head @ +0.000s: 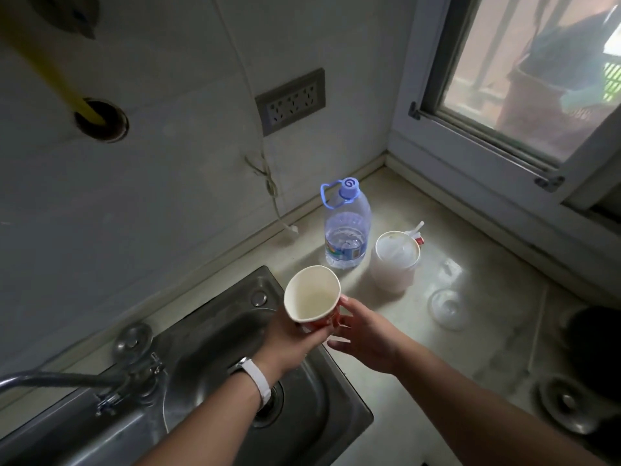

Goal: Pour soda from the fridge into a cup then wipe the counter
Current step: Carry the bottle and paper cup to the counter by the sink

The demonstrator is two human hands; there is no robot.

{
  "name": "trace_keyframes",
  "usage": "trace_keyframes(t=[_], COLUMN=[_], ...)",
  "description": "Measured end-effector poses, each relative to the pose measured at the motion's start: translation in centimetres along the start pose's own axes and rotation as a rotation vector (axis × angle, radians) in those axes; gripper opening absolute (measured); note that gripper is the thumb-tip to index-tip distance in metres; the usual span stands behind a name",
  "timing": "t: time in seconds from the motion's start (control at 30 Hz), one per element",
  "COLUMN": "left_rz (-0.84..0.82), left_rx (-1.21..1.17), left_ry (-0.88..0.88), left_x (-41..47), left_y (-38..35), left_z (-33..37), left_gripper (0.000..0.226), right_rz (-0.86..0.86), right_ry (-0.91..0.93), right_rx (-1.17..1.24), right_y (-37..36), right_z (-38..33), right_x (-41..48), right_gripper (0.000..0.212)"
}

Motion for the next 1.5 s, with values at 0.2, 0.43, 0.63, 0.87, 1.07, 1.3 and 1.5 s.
trace_keyframes(t=[0.2,0.43,0.63,0.87,1.07,1.3,1.5], left_rz=[0.039,0.037,0.030,0.000,-0.078,-0.065,-0.024], left_rx=[0.007,-0.006,-0.008,0.075,0.174,0.161,0.297], left_ry=[0.055,0.111,0.141,0.169,0.213,0.217,0.170], left_x=[2.6,4.5,5.2,4.5,4.5,1.5,-2.8], left_y=[-1.0,-2.0,-2.6,-2.8,-2.6,-0.7,3.8], left_z=[-2.5,-5.1,-6.4,-6.6,-5.7,-3.6,-0.3], left_gripper=[0.055,0.071,0.074,0.078,0.067,0.083,0.080], right_rz=[0.120,0.234,0.283,0.290,0.308,0.389,0.449], right_ry=[-0.019,-0.006,-0.008,-0.028,-0.026,0.023,0.094], right_rx=[-0.105,-0.115,-0.091,-0.092,-0.102,-0.132,-0.312], right_y=[2.6,4.5,5.2,5.5,5.3,4.6,1.5], right_z=[0.0,0.3,0.5,1.3,1.6,0.4,-1.7], right_x=[1.5,2.7,3.0,2.9,2.3,0.0,-2.4], right_gripper=[0.046,0.033,0.027,0.027,0.030,0.022,0.016])
Point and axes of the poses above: each hand's wrist, its own x-axis towards the middle knuckle, its own y-axis out of the back of the hand, z = x × y, the point moved 2 cm from there along x, towards the middle knuckle, and after that the axes turned 13 degrees about -z, right-handed, at the moved point
